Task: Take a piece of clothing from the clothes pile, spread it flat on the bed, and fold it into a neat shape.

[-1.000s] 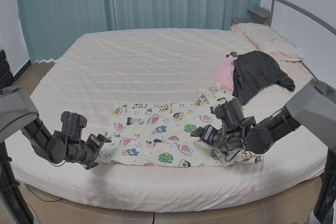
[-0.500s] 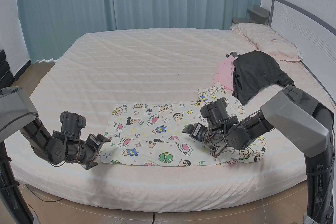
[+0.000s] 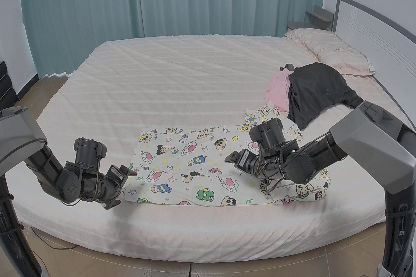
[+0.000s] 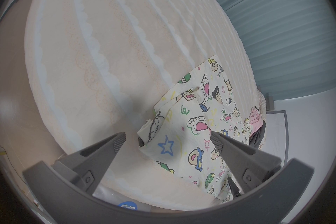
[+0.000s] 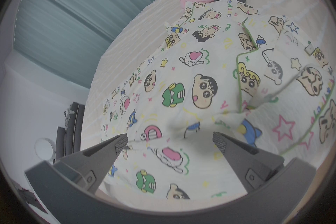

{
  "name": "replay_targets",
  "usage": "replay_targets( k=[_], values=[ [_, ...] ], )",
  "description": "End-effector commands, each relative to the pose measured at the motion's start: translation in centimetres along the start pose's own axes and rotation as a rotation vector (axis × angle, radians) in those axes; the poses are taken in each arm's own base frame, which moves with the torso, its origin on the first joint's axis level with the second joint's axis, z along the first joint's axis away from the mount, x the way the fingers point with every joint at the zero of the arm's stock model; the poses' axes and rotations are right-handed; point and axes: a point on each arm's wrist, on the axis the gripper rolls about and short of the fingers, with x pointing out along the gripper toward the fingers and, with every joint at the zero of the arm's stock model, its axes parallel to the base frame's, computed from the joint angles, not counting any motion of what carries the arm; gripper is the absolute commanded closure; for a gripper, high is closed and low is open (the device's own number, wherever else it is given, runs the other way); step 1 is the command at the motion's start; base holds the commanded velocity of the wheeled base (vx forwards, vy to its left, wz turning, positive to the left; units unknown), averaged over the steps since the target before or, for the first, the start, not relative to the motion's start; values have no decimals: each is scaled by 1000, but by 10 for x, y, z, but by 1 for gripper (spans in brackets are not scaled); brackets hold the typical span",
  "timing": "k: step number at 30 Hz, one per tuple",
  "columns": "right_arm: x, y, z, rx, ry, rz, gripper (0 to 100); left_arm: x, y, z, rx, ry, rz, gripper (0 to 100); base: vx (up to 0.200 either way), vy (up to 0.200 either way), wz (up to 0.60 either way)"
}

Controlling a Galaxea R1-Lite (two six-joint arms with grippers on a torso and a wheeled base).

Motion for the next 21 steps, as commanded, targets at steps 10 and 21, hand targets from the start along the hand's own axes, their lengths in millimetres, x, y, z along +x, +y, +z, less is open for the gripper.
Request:
replay_targets(
  k=[10,21],
  values=[
    [-95,-20,-5,-168,0,-9,0,-17,0,10,337,-3,-52,0,0,0,0],
    [-99,-48,2,-202,-5,-69,0,-3,10,20,763,120,-169,0,0,0,0]
  ],
)
